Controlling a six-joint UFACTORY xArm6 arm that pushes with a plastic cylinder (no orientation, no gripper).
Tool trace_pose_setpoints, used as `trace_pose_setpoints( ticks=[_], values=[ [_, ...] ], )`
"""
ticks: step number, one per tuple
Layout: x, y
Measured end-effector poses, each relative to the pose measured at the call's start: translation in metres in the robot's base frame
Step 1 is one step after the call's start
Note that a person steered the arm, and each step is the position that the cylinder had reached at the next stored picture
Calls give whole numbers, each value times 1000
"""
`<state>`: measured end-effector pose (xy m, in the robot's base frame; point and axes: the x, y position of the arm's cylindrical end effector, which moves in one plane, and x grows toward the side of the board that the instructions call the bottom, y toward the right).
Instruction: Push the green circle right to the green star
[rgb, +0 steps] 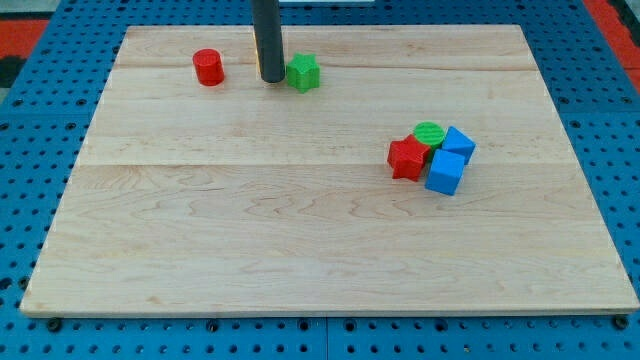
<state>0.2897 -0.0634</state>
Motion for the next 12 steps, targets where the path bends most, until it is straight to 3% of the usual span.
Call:
trace_pose_setpoints(
  ticks=[1,2,3,4,5,6,7,12],
  values=[
    [-5,29],
    [26,100],
    [52,135],
    [96,128],
    [132,177],
    [139,135],
    [164,164],
    [154,242]
  ],
)
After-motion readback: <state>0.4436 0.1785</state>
